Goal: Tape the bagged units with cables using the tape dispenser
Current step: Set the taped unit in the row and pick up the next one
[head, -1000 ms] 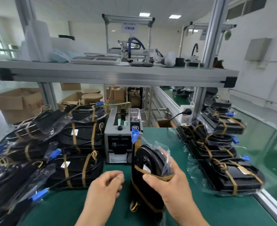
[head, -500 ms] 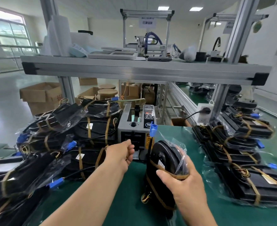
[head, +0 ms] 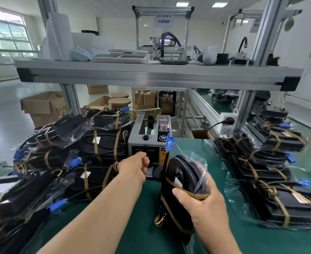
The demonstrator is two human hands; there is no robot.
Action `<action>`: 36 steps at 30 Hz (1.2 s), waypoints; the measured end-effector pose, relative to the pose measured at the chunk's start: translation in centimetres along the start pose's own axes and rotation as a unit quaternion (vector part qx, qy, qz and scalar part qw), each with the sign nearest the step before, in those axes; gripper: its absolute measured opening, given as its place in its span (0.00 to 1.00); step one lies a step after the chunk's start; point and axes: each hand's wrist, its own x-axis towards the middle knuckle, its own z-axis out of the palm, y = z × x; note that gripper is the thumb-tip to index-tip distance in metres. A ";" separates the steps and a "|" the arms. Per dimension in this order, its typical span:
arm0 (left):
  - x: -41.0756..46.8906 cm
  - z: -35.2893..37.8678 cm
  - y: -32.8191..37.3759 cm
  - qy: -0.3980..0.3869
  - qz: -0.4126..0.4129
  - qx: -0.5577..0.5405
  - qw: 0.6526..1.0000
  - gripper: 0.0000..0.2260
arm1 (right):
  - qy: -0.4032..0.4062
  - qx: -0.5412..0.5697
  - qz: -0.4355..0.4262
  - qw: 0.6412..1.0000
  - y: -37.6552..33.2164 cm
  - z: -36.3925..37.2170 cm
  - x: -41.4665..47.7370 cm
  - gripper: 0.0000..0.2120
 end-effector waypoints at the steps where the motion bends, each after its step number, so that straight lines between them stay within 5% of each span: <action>1: 0.1 0.1 0.0 0.006 0.006 0.000 1.000 0.03 | -0.001 0.000 0.000 1.000 0.0 0.0 0.0 0.33; 8: -0.5 -1.4 -0.8 0.014 0.025 -0.024 0.999 0.08 | 0.003 -0.008 0.001 1.000 0.2 -0.2 0.1 0.33; 14: -5.5 -3.1 -0.2 -0.137 0.083 0.036 0.986 0.10 | -0.028 -0.027 -0.012 0.999 0.3 -0.1 0.1 0.35; 19: -11.8 -4.7 2.4 -0.298 0.206 0.212 0.908 0.12 | -0.086 -0.023 -0.032 0.996 0.2 0.1 0.0 0.35; 26: -14.6 -4.8 4.7 -0.352 0.280 0.427 0.785 0.08 | -0.134 0.001 -0.035 0.990 0.6 0.4 -0.5 0.35; 32: -14.0 -5.5 4.8 -0.330 0.431 0.397 0.740 0.07 | -0.147 -0.009 -0.047 0.988 0.6 0.6 -0.6 0.34; 36: -13.9 -5.9 4.0 -0.377 0.398 0.379 0.745 0.06 | -0.155 -0.005 -0.056 0.986 0.5 0.6 -0.6 0.34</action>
